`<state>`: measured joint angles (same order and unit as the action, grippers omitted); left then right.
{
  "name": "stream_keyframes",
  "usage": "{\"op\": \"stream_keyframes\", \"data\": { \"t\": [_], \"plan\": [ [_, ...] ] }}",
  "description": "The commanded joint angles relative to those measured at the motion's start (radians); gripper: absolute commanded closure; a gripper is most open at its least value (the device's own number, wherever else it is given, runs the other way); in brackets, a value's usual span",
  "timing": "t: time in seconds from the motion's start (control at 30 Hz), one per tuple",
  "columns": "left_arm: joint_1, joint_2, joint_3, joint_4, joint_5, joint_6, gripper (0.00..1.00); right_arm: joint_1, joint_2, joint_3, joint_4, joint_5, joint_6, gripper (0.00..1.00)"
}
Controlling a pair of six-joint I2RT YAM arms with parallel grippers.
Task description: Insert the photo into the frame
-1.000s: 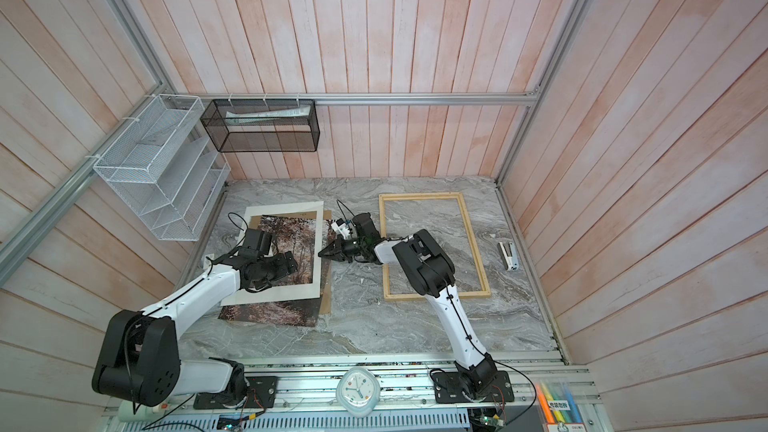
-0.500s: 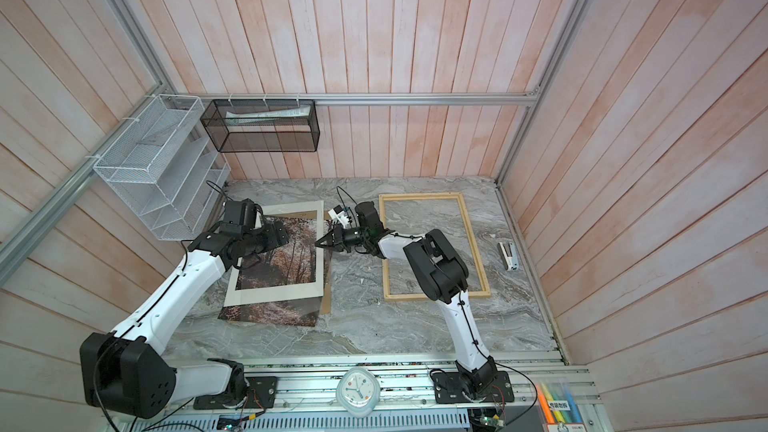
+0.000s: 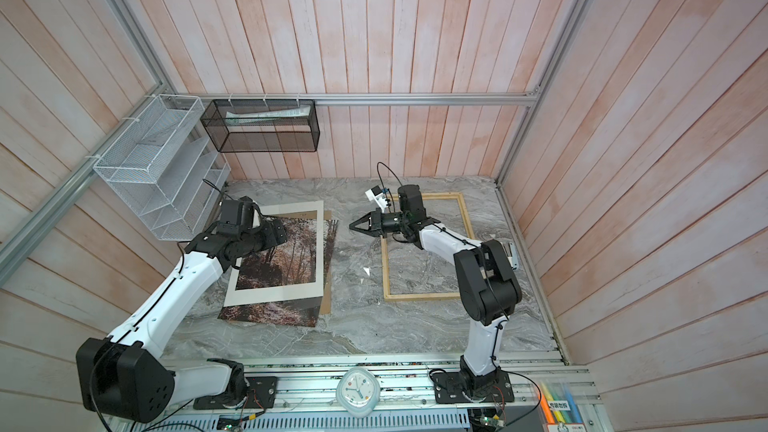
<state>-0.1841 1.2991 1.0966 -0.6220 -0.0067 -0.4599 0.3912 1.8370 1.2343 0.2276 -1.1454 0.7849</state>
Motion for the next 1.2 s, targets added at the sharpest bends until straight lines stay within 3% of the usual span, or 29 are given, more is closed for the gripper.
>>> {"op": "stream_keyframes", "data": {
  "t": [0.0, 0.07, 0.13, 0.23, 0.47, 0.8, 1.17],
  "plan": [
    [-0.002, 0.012, -0.046, 0.093, 0.044, -0.007, 0.06, -0.093, -0.091, 0.002, -0.312, -0.07, -0.252, 1.0],
    [-0.005, 0.037, -0.069, 0.145, 0.081, -0.017, 0.06, -0.161, -0.117, 0.051, -0.564, -0.032, -0.433, 1.0],
    [-0.016, 0.065, -0.085, 0.196, 0.125, -0.027, 0.07, -0.218, -0.136, 0.064, -0.66, 0.021, -0.497, 1.0],
    [-0.039, 0.111, -0.105, 0.281, 0.187, -0.039, 0.07, -0.283, -0.167, 0.017, -0.599, 0.033, -0.457, 1.0],
    [-0.095, 0.245, -0.108, 0.42, 0.315, -0.08, 0.07, -0.38, -0.105, 0.039, -0.691, 0.121, -0.573, 1.0],
    [-0.189, 0.5, -0.007, 0.523, 0.388, -0.08, 0.08, -0.443, 0.071, 0.061, -0.687, 0.042, -0.704, 1.0],
    [-0.214, 0.618, 0.084, 0.514, 0.414, -0.074, 0.08, -0.518, 0.208, 0.114, -0.762, 0.15, -0.756, 1.0]
  ]
}}
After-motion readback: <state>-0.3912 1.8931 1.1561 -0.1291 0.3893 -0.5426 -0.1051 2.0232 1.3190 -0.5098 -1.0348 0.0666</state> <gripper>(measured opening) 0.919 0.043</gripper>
